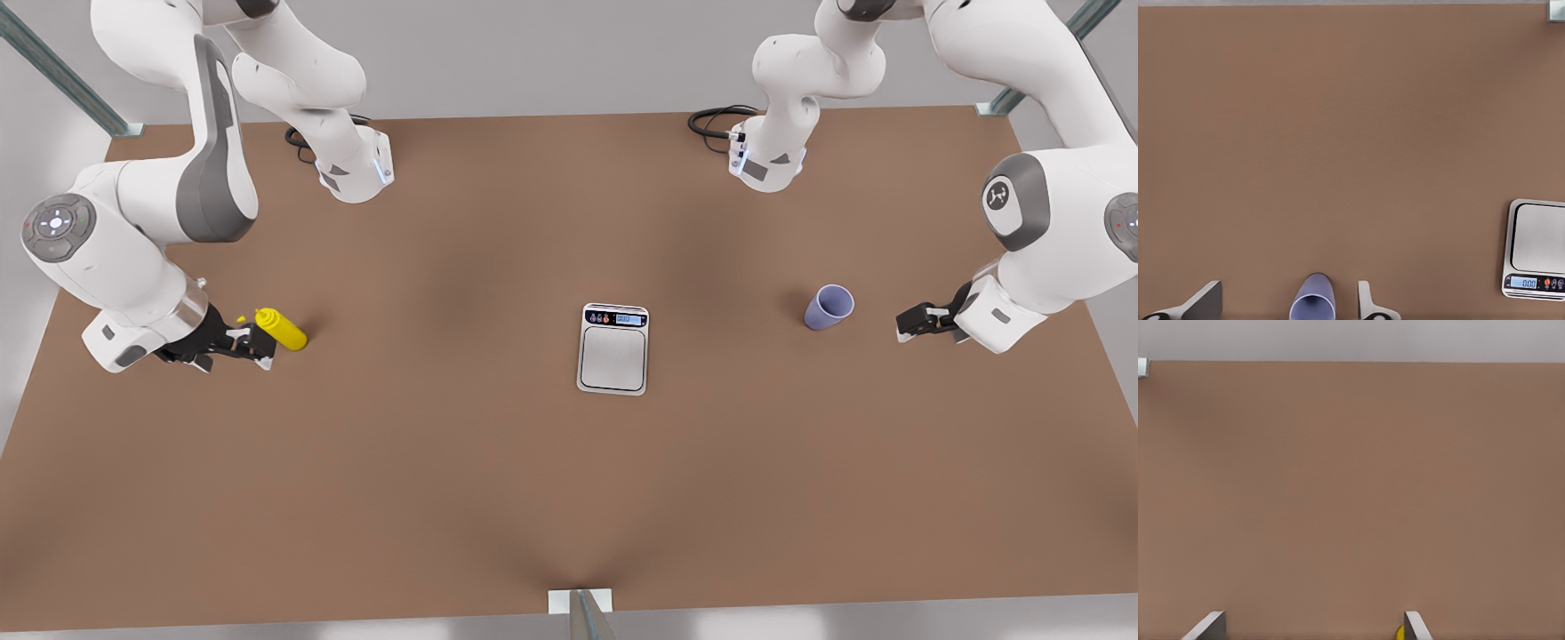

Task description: Move cup to the weight, pick up sauce bottle, pour sauce

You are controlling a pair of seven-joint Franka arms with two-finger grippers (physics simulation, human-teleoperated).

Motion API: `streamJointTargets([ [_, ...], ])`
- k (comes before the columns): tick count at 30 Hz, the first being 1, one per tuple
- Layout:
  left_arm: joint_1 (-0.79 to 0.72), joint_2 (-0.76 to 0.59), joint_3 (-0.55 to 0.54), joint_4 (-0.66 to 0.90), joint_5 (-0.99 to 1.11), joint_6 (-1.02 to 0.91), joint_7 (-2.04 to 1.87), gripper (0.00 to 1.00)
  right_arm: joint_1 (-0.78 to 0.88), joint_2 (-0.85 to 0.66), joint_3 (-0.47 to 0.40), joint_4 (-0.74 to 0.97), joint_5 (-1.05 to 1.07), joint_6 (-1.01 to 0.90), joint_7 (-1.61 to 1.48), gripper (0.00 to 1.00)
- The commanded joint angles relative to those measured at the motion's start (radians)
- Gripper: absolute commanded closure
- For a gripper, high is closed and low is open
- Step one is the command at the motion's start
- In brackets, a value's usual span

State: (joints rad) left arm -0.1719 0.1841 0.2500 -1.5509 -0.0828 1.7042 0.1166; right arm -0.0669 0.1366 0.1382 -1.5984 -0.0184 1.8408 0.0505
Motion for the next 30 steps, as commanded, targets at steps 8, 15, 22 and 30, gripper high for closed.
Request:
streamJointTargets([
  [8, -0.001, -0.115, 0.002, -0.35, 0.052, 0.147, 0.0, 0.0, -0.001, 0.011, 0.0, 0.002, -0.002, -0.017, -0.007, 0.0],
  [15, 0.012, -0.138, 0.018, -0.577, 0.052, 0.321, 0.003, 0.0, -0.017, 0.025, 0.001, 0.006, 0.034, -0.081, -0.02, 0.0],
  [22, 0.008, -0.17, 0.077, -0.712, 0.054, 0.387, 0.009, 0.0, -0.099, 0.038, 0.001, 0.021, 0.097, -0.167, -0.376, 0.0],
  [30, -0.014, -0.137, 0.075, -0.73, 0.052, 0.422, 0.008, 0.0, -0.119, 0.069, 0.001, 0.023, 0.095, -0.212, -0.528, 0.0],
])
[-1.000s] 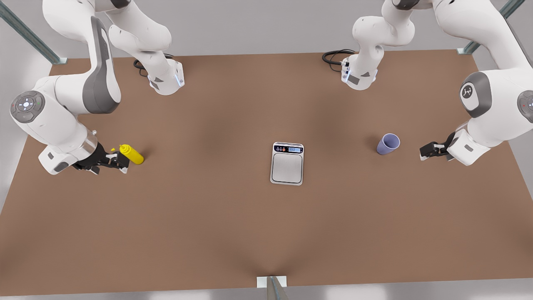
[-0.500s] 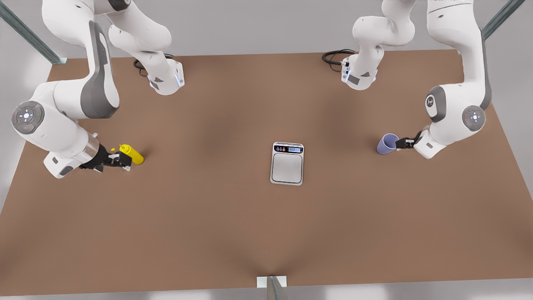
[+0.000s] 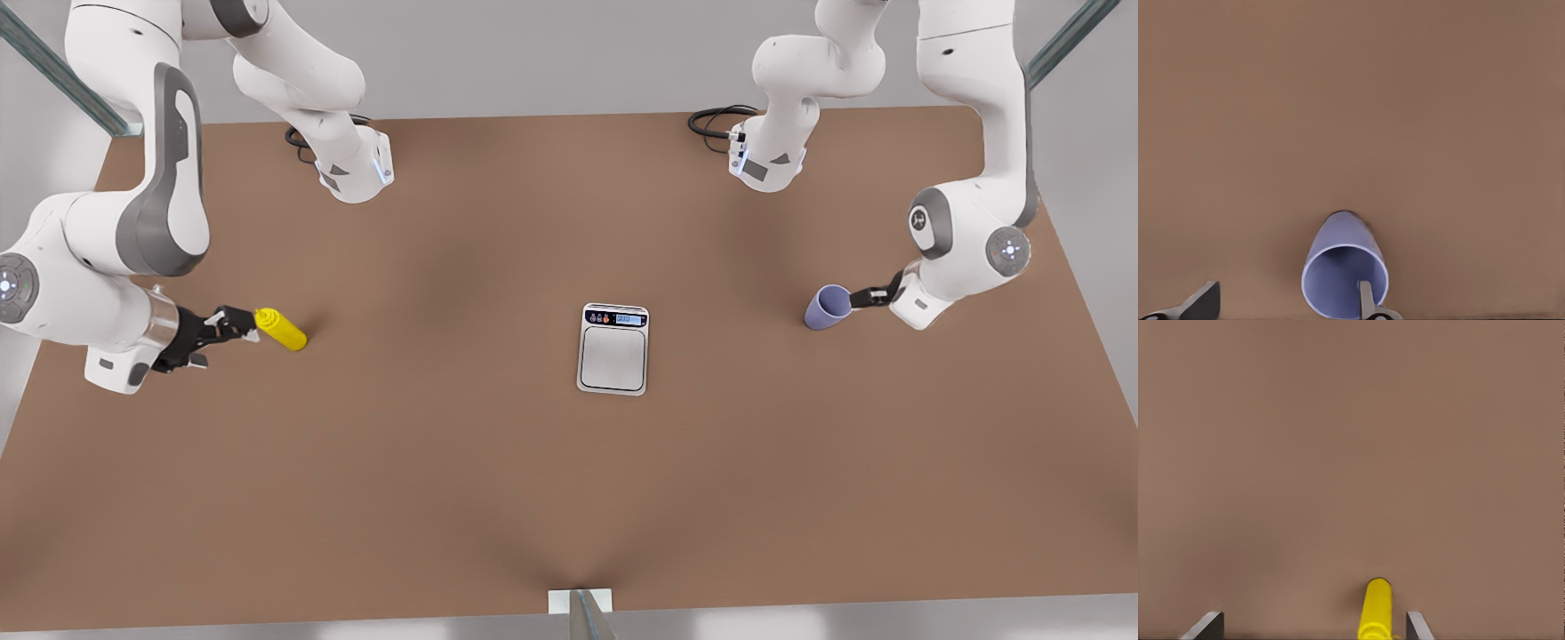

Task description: Move cup to the weight, pick up sauce bottle, pour sauce

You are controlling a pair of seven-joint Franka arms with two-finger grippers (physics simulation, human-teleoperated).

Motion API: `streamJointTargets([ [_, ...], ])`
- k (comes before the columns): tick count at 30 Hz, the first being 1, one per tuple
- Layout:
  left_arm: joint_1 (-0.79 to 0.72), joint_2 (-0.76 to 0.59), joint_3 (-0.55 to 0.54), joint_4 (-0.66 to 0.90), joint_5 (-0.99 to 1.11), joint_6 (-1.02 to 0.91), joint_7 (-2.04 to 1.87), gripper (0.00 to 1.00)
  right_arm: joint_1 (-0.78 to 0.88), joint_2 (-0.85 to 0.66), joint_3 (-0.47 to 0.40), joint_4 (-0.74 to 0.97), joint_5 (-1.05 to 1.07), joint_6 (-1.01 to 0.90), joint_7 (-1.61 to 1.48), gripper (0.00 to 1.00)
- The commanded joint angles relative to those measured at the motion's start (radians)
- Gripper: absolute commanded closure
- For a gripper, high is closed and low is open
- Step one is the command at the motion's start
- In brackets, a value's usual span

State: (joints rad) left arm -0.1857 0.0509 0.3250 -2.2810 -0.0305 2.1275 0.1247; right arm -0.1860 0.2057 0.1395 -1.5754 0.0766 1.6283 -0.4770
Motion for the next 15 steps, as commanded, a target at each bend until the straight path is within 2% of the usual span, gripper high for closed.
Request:
streamJointTargets([
  [1, 0.0, 0.001, 0.0, 0.0, 0.0, 0.0, 0.001, 0.0, 0.003, 0.0, 0.0, 0.0, 0.0, -0.001, 0.0, 0.0],
  [6, 0.012, 0.0, 0.002, -0.057, 0.0, 0.071, 0.003, 0.0, -0.004, 0.006, 0.0, 0.002, 0.006, -0.007, -0.041, 0.0],
  [10, 0.012, -0.005, 0.002, -0.071, 0.0, 0.071, 0.003, 0.0, -0.177, 0.012, 0.0, 0.015, 0.124, -0.056, -0.411, 0.0],
  [15, 0.012, -0.003, 0.023, -0.129, 0.0, 0.137, 0.004, 0.0, -0.288, 0.034, 0.002, 0.015, 0.166, -0.097, -0.716, 0.0],
])
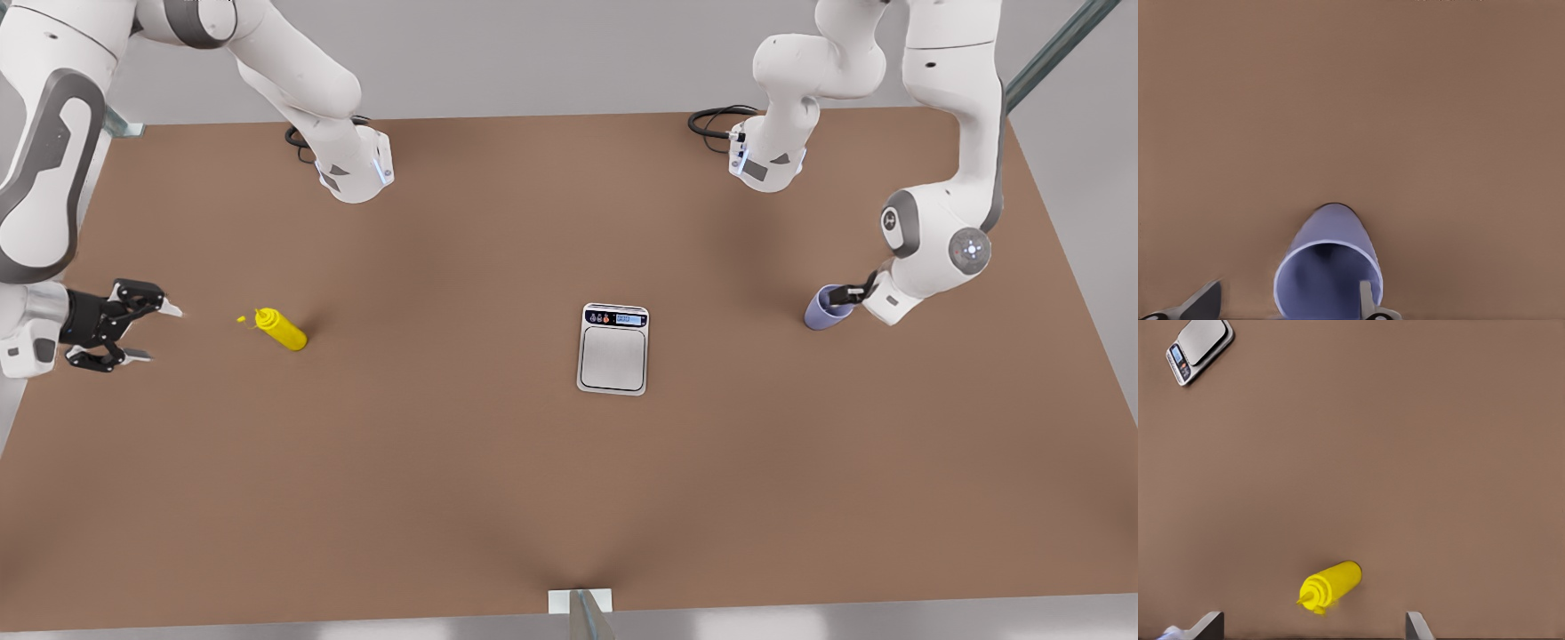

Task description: Move cup to the weight, pick up sauce bottle, pour sauce

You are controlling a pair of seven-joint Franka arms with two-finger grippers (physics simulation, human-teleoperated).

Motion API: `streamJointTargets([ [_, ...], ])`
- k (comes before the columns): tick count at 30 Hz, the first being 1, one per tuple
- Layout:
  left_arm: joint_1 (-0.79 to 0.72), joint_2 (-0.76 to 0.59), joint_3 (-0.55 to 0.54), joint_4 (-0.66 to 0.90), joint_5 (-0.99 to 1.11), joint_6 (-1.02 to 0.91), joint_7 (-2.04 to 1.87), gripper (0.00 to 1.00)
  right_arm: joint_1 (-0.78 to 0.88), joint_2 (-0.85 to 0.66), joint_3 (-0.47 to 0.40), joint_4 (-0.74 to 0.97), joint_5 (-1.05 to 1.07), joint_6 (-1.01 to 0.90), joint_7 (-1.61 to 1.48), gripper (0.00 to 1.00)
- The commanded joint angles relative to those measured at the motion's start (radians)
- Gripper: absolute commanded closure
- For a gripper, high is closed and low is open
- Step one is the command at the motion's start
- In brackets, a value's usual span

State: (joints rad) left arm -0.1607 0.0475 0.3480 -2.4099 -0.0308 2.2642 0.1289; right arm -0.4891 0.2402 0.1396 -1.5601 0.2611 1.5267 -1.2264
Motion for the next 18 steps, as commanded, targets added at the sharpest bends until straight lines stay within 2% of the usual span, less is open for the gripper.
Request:
streamJointTargets([
  [1, -0.013, 0.0, 0.0, 0.0, 0.0, 0.0, 0.0, 0.0, -0.009, 0.001, 0.0, 0.0, 0.01, -0.003, -0.019, 0.0],
  [6, -0.002, 0.014, 0.002, -0.003, 0.002, 0.0, 0.0, 0.0, -0.1, 0.047, 0.0, 0.009, 0.069, -0.077, -0.243, 0.0],
  [12, -0.002, 0.052, 0.002, -0.003, 0.0, 0.017, 0.0, 0.0, -0.233, 0.272, 0.0, 0.008, 0.233, -0.077, -0.7, 0.0],
  [18, -0.003, 0.103, 0.0, -0.002, -0.004, 0.051, -0.002, 0.0, -0.322, 0.378, 0.0, -0.023, 0.286, -0.057, -0.88, 0.0],
])
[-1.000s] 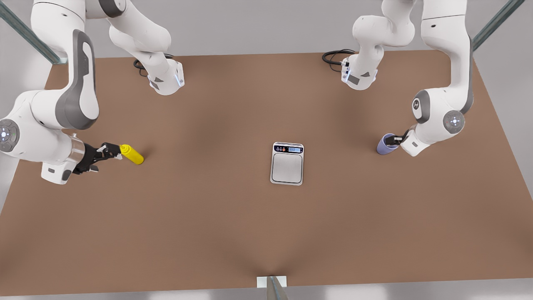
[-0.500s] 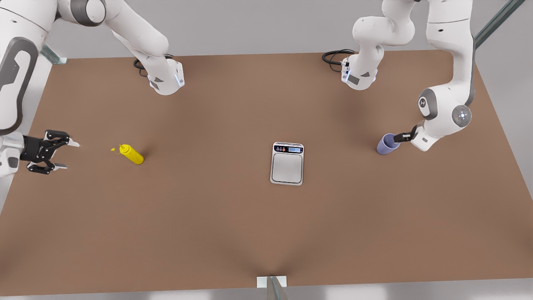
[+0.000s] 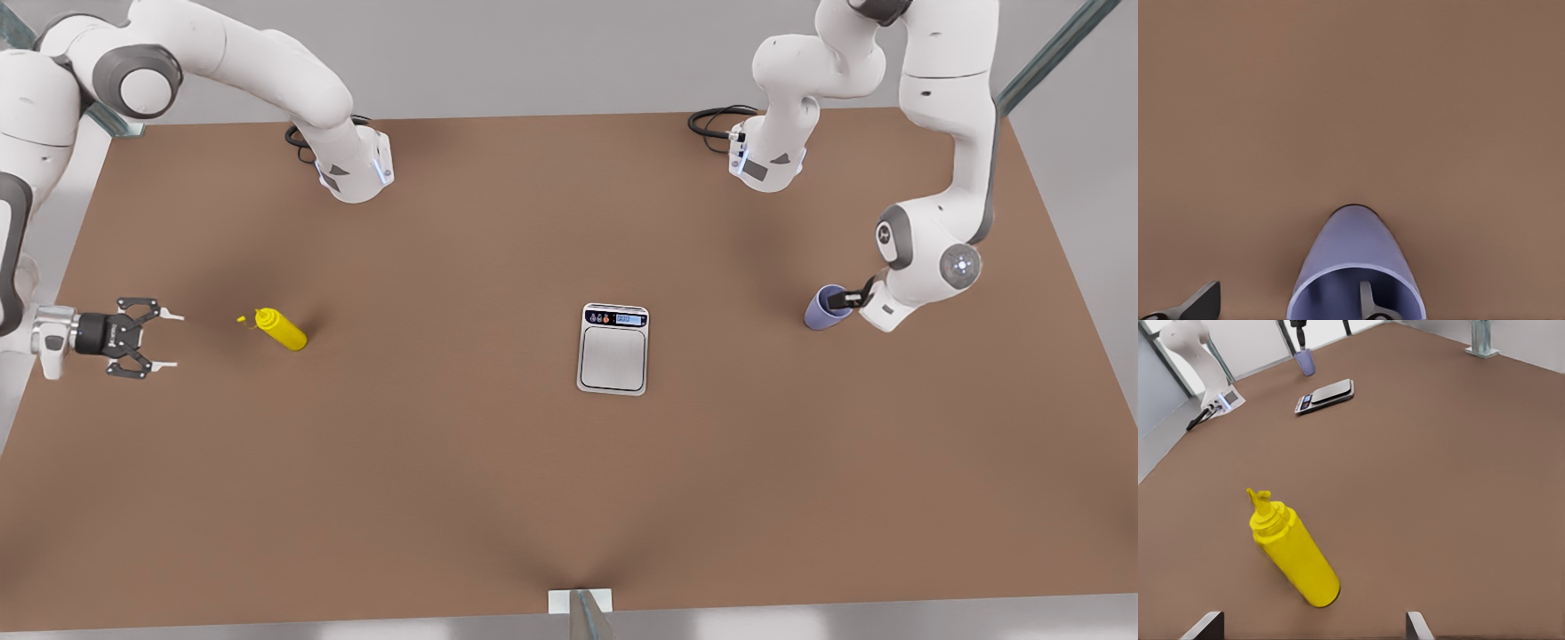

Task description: Move cup to the weight, pick up sauce bottle, pour sauce

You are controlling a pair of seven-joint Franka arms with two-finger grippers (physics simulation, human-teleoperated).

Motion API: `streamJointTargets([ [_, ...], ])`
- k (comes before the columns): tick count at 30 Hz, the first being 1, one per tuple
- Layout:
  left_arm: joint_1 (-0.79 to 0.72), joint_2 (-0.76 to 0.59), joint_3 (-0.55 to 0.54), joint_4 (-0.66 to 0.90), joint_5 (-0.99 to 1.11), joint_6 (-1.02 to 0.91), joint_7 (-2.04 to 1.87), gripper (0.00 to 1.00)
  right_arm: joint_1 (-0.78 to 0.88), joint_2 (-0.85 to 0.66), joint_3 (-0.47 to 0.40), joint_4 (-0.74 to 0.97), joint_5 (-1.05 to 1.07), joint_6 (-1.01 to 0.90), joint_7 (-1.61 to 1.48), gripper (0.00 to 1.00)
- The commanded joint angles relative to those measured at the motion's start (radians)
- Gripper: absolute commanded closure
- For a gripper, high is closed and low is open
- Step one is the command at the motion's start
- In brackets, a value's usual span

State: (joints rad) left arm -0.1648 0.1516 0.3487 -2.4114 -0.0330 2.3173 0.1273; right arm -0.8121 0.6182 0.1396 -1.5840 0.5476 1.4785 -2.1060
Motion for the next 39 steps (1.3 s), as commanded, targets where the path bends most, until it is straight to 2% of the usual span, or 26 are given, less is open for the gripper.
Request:
streamJointTargets([
  [1, -0.001, 0.0, -0.001, 0.0, -0.004, 0.002, 0.0, 0.0, -0.002, 0.0, 0.0, -0.001, 0.0, 0.002, -0.002, 0.0],
  [2, -0.002, 0.003, -0.001, 0.0, -0.004, 0.004, -0.002, 0.06, -0.007, 0.0, 0.0, -0.001, 0.0, 0.011, -0.009, 0.0],
  [5, -0.004, 0.003, -0.001, 0.0, -0.004, 0.004, -0.002, 0.48, -0.022, 0.018, 0.0, -0.01, 0.026, 0.029, -0.1, 0.0],
  [6, -0.004, 0.003, 0.0, 0.0, -0.004, 0.004, -0.002, 0.55, -0.031, 0.018, 0.0, -0.034, 0.038, 0.048, -0.114, 0.0],
  [11, -0.005, 0.031, -0.002, 0.0, -0.007, 0.014, -0.002, 0.58, -0.059, 0.012, 0.003, -0.208, 0.147, 0.143, -0.321, 0.0],
  [12, -0.005, 0.031, -0.002, 0.0, -0.007, 0.014, -0.002, 0.65, -0.059, 0.014, 0.003, -0.225, 0.147, 0.145, -0.333, 0.0],
  [13, -0.005, 0.033, -0.002, 0.0, -0.007, 0.014, -0.002, 0.79, -0.059, 0.017, 0.003, -0.225, 0.155, 0.146, -0.351, 0.0],
  [25, -0.021, 0.034, -0.007, 0.046, -0.008, 0.024, -0.015, 0.79, -0.041, 0.015, 0.006, -0.337, 0.173, 0.221, -0.437, 0.0],
  [28, -0.024, 0.017, -0.05, 0.087, -0.103, 0.02, -0.049, 0.79, -0.038, 0.014, 0.009, -0.358, 0.178, 0.22, -0.462, 0.0],
  [31, -0.024, 0.036, -0.23, 0.159, -0.111, 0.02, -0.247, 0.79, -0.024, 0.015, 0.012, -0.36, 0.19, 0.218, -0.479, 0.0],
  [35, -0.022, 0.161, -0.487, 0.373, -0.111, 0.02, -0.713, 0.79, -0.021, 0.017, 0.014, -0.367, 0.192, 0.22, -0.483, 0.0],
  [37, -0.062, 0.175, -0.513, 0.425, -0.192, 0.02, -0.782, 0.79, -0.009, 0.017, 0.015, -0.373, 0.209, 0.223, -0.485, 0.0],
  [39, -0.093, 0.237, -0.571, 0.531, -0.189, 0.02, -0.926, 0.79, 0.005, 0.017, 0.015, -0.373, 0.215, 0.224, -0.485, 0.0],
])
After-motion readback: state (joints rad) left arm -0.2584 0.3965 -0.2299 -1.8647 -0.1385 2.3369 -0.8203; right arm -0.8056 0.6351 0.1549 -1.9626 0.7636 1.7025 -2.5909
